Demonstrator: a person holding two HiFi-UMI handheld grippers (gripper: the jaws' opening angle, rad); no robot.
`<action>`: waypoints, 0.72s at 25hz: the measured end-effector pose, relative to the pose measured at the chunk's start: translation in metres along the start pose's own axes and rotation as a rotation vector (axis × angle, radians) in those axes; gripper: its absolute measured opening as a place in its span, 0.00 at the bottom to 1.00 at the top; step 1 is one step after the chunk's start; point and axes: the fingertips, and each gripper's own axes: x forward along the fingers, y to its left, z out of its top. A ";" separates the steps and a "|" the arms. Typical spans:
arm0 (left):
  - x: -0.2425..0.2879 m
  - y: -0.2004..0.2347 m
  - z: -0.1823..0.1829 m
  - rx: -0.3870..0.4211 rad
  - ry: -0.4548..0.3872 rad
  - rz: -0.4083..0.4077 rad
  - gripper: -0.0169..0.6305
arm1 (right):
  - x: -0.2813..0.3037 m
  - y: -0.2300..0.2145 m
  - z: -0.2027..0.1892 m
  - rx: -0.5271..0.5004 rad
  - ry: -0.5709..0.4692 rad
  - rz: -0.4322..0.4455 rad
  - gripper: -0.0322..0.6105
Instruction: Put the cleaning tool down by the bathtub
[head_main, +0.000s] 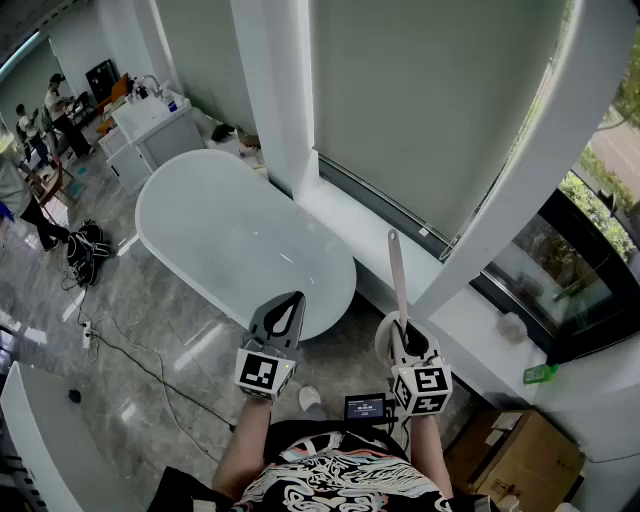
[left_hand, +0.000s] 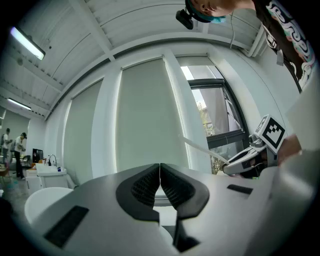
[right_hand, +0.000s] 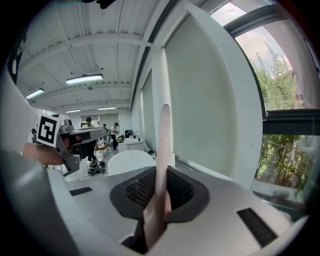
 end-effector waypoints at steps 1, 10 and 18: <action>-0.003 -0.007 0.001 0.002 -0.003 0.002 0.05 | -0.006 -0.002 -0.004 0.002 0.001 -0.002 0.16; -0.021 -0.033 0.001 0.010 -0.002 0.025 0.05 | -0.031 -0.008 -0.021 0.011 -0.003 0.002 0.16; -0.023 -0.063 0.000 0.003 0.009 0.020 0.05 | -0.060 -0.022 -0.030 0.050 -0.025 -0.007 0.16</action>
